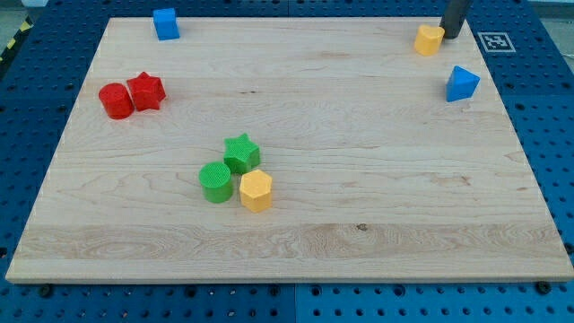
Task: Push the yellow heart to the group of blocks
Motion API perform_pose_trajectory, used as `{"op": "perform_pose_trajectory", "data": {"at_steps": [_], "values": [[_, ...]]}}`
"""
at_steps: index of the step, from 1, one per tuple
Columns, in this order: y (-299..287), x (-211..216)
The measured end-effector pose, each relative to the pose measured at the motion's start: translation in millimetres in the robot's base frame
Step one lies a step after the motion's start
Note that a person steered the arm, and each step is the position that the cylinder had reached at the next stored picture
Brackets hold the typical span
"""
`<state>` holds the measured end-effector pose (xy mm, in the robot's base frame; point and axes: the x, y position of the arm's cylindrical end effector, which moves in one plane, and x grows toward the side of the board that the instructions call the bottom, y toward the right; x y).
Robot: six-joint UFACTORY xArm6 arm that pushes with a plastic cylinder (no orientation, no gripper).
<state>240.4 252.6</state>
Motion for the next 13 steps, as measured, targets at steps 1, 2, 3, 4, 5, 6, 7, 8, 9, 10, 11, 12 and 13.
{"op": "perform_pose_trajectory", "data": {"at_steps": [1,2,3,4,5,6,7,8,9,10,11,12,13], "values": [[-3.1,21.4],[-9.4,23.3],[-9.4,11.6],[-9.4,-4.4],[-13.3,-3.0],[-32.2,0.0],[-47.4,6.2],[-41.9,30.1],[-39.9,54.0],[-40.1,71.4],[-45.6,88.4],[-66.9,88.4],[-95.3,88.4]]}}
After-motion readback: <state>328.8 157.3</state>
